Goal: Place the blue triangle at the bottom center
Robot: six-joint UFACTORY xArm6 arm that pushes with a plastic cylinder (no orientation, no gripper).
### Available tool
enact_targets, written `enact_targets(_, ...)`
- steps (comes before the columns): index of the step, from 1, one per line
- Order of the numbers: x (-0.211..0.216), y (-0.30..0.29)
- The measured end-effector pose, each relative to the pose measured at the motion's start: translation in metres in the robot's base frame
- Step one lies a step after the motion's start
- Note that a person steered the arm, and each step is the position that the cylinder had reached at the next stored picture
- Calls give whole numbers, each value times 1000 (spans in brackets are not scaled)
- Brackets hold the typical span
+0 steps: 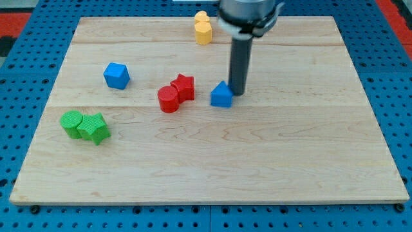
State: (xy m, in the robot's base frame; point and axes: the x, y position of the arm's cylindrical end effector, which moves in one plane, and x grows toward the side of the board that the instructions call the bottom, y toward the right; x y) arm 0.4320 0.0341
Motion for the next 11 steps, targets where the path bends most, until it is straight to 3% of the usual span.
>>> enact_targets(3,-13,-35)
enact_targets(5,70,-94)
enact_targets(7,54,-132)
enact_targets(8,105,-143)
enact_targets(11,124,-121)
